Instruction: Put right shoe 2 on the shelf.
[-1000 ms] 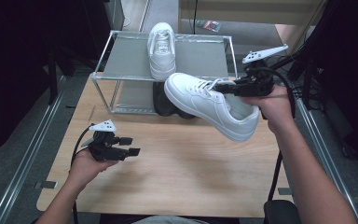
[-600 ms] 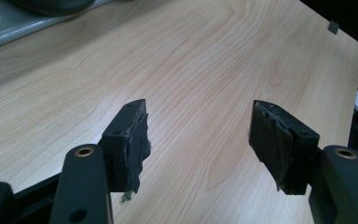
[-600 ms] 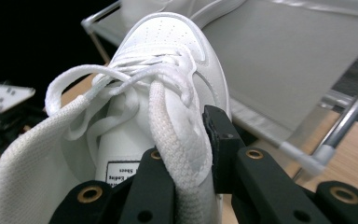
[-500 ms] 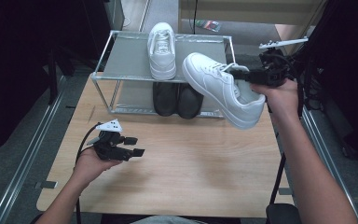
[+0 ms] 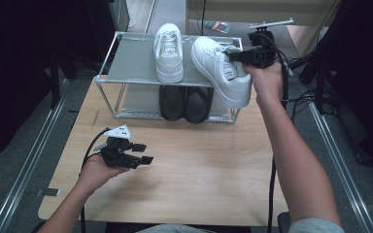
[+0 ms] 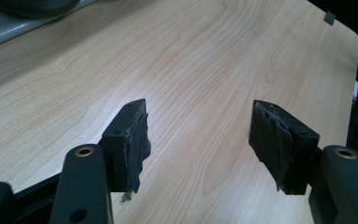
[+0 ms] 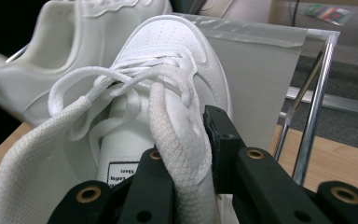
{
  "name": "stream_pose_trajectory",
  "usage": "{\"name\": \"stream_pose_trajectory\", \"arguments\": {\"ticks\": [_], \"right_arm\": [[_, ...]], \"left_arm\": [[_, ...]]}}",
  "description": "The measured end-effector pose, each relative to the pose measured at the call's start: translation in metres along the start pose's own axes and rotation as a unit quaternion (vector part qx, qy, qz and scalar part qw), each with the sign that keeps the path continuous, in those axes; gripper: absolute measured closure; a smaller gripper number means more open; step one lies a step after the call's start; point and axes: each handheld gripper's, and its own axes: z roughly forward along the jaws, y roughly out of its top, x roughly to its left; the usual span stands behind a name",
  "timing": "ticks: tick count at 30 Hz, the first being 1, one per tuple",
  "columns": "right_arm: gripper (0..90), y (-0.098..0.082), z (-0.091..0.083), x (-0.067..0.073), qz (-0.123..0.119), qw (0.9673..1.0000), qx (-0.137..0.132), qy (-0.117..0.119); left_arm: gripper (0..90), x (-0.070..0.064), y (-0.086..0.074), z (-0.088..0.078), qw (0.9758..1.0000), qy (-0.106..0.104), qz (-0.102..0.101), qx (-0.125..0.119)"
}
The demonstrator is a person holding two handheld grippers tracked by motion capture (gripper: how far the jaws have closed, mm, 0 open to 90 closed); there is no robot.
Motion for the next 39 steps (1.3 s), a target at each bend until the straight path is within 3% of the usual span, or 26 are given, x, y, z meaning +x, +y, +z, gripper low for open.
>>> {"name": "stream_pose_trajectory", "arguments": {"ticks": [9, 13, 25, 36, 39], "right_arm": [[82.6, 0.023, 0.046, 0.018, 0.032, 0.9979, -0.005, -0.056], [82.6, 0.031, 0.062, 0.022, 0.057, 0.9961, -0.011, -0.067], [82.1, 0.05, 0.106, 0.039, 0.07, 0.9902, -0.007, -0.121], [80.9, 0.054, 0.122, 0.048, 0.105, 0.9831, -0.012, -0.15], [78.3, 0.053, 0.121, 0.051, 0.1, 0.9833, -0.011, -0.151]], "left_arm": [[38.1, -0.001, 0.002, 0.002, 1.0, -0.008, 0.005, 0.0], [38.4, -0.002, 0.002, 0.003, 0.9999, -0.007, 0.013, 0.002], [38.5, -0.006, 0.004, 0.006, 0.9995, -0.018, 0.025, 0.005], [38.5, -0.005, 0.005, 0.006, 0.9995, -0.02, 0.025, 0.003], [38.5, -0.005, 0.005, 0.006, 0.9994, -0.021, 0.026, 0.004]]}}
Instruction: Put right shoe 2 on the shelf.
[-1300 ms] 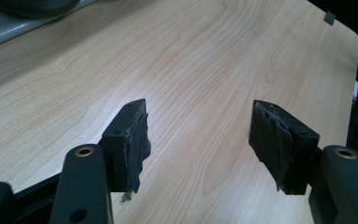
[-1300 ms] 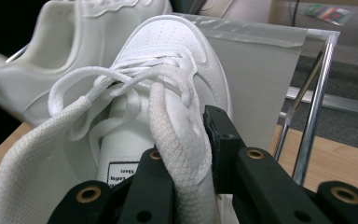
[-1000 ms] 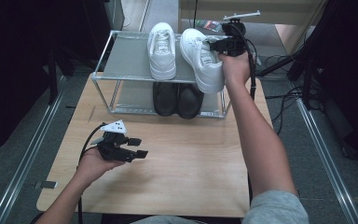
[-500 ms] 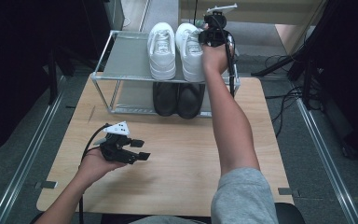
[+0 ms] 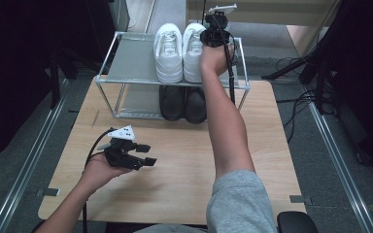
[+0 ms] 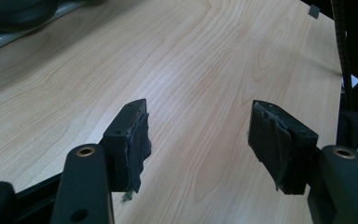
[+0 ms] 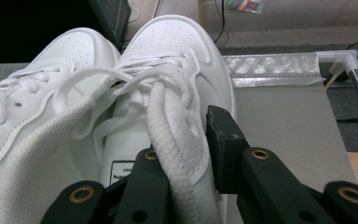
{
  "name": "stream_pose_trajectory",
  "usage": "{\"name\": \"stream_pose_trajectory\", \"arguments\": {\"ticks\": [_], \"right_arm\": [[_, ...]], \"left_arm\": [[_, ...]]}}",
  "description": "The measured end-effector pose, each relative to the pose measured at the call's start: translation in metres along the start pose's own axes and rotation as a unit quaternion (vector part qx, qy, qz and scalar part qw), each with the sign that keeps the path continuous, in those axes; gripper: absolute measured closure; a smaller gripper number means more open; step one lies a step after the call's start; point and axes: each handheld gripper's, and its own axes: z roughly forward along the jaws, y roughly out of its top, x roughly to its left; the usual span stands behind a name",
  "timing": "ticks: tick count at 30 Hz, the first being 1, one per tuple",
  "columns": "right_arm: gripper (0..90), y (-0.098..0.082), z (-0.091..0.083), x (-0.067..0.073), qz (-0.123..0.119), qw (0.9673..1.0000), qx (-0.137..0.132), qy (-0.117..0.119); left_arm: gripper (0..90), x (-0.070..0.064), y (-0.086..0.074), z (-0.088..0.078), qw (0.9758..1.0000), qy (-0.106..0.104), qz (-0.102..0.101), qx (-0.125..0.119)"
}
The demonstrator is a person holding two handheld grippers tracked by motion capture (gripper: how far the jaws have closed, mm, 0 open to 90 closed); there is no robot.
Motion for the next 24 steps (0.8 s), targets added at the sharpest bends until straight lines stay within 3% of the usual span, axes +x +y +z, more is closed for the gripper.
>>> {"name": "stream_pose_trajectory", "arguments": {"ticks": [15, 18, 24], "right_arm": [[64.9, -0.003, -0.006, -0.003, -0.03, 0.9992, -0.002, 0.026], [63.9, -0.003, -0.01, -0.007, -0.027, 0.999, -0.001, 0.036], [61.7, -0.004, -0.022, -0.011, -0.05, 0.9968, 0.008, 0.061]], "left_arm": [[38.5, -0.001, -0.001, 0.002, 1.0, 0.001, 0.001, 0.005], [38.4, -0.001, -0.001, 0.002, 1.0, 0.001, 0.0, 0.006], [38.4, -0.001, 0.0, 0.005, 1.0, 0.0, 0.001, 0.009]]}}
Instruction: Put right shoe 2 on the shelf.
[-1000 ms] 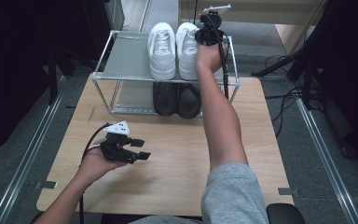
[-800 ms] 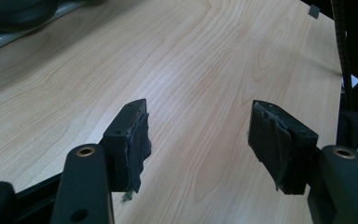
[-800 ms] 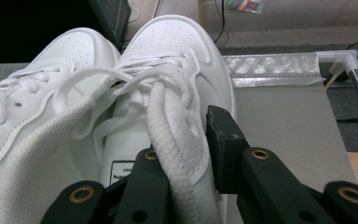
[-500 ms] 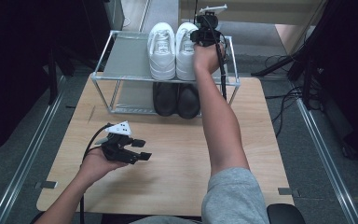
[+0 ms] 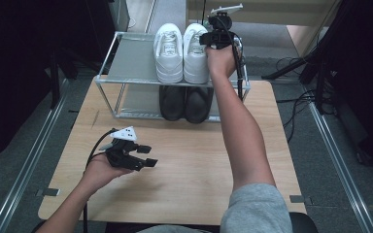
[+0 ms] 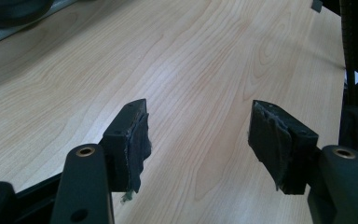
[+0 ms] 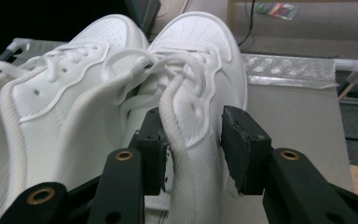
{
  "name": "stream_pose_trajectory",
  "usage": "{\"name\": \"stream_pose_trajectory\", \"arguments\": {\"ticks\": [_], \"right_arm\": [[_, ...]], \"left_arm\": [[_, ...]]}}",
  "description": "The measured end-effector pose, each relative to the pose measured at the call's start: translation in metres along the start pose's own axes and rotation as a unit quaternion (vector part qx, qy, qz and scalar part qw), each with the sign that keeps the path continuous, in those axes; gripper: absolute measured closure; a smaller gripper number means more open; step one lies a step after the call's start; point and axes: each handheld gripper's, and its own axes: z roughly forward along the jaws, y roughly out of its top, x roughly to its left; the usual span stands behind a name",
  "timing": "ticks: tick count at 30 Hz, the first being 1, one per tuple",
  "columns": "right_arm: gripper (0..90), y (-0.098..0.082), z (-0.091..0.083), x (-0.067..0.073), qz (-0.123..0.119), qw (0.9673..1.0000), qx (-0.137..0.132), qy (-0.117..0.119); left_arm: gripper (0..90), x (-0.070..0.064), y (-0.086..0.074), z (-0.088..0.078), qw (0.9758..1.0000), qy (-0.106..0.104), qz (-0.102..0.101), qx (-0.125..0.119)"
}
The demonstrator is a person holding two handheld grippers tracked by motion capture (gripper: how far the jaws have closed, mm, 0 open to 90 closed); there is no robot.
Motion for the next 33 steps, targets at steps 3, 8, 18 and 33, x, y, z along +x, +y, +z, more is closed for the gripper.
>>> {"name": "stream_pose_trajectory", "arguments": {"ticks": [3, 8, 18, 33], "right_arm": [[61.4, -0.002, -0.007, -0.003, -0.002, 0.9999, 0.004, 0.012], [60.8, -0.006, -0.021, -0.005, -0.011, 0.9995, 0.004, 0.03], [57.7, -0.01, -0.048, -0.017, -0.028, 0.9953, 0.012, 0.092], [52.4, -0.033, -0.075, -0.041, -0.068, 0.988, 0.002, 0.139]], "left_arm": [[38.4, 0.0, 0.001, 0.002, 1.0, 0.0, 0.001, 0.0], [38.3, 0.001, 0.003, 0.004, 1.0, -0.003, 0.003, 0.005], [38.3, 0.002, 0.006, 0.007, 0.9999, -0.008, 0.006, 0.011], [38.1, 0.008, 0.011, 0.007, 0.9999, -0.01, 0.004, 0.009]]}}
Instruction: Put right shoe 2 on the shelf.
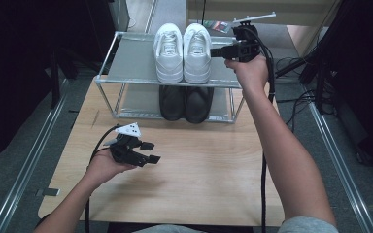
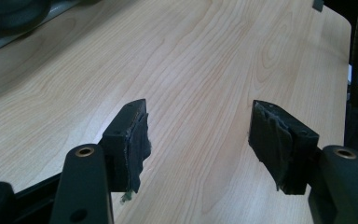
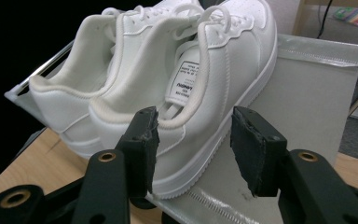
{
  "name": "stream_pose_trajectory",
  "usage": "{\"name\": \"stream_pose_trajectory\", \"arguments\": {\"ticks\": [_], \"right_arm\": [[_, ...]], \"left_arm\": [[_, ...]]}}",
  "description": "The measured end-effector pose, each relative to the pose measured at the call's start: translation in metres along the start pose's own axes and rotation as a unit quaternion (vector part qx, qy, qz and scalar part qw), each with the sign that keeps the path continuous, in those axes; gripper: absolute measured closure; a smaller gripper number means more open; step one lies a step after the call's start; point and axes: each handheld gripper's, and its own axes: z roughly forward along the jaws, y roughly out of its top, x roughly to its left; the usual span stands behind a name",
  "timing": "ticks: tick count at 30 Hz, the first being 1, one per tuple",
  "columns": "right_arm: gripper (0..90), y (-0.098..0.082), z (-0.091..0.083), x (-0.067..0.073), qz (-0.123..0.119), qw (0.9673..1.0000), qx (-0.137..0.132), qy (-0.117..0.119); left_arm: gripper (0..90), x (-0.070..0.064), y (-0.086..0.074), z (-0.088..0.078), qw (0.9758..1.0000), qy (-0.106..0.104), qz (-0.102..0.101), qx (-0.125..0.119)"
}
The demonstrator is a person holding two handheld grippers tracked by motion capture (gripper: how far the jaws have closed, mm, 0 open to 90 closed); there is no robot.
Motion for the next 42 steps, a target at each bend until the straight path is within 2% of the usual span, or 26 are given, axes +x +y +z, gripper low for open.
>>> {"name": "stream_pose_trajectory", "arguments": {"ticks": [2, 6, 12, 15, 17, 19, 30, 35, 42], "right_arm": [[51.6, -0.006, -0.003, -0.001, -0.008, 0.9998, -0.008, 0.017], [51.7, -0.02, -0.007, 0.0, -0.031, 0.9992, -0.003, 0.027], [50.1, -0.036, -0.014, -0.001, -0.039, 0.9981, -0.011, 0.046], [45.9, -0.045, -0.018, -0.001, -0.041, 0.9968, -0.021, 0.065], [45.5, -0.05, -0.021, -0.001, -0.045, 0.9961, -0.019, 0.073], [44.2, -0.055, -0.024, 0.0, -0.058, 0.9954, -0.019, 0.074], [40.0, -0.088, -0.036, 0.004, -0.082, 0.9913, -0.018, 0.101], [38.8, -0.102, -0.04, 0.01, -0.098, 0.9895, -0.015, 0.105], [39.2, -0.127, -0.041, 0.012, -0.102, 0.9869, -0.015, 0.124]], "left_arm": [[37.9, 0.001, 0.001, -0.001, 1.0, 0.0, -0.001, 0.002], [37.7, 0.005, 0.0, -0.003, 1.0, -0.001, -0.007, -0.005], [37.5, 0.009, 0.001, -0.007, 0.9999, 0.002, -0.013, -0.006], [37.5, 0.01, 0.0, -0.007, 0.9999, 0.006, -0.013, -0.005], [37.5, 0.01, 0.0, -0.006, 0.9999, 0.004, -0.014, -0.004], [37.4, 0.011, 0.0, -0.006, 0.9999, 0.005, -0.012, -0.003], [37.4, 0.012, -0.001, -0.008, 0.9998, 0.008, -0.016, -0.004], [37.3, 0.013, -0.001, -0.008, 0.9998, 0.006, -0.016, -0.004], [37.2, 0.013, -0.002, -0.01, 0.9998, 0.009, -0.02, -0.005]]}}
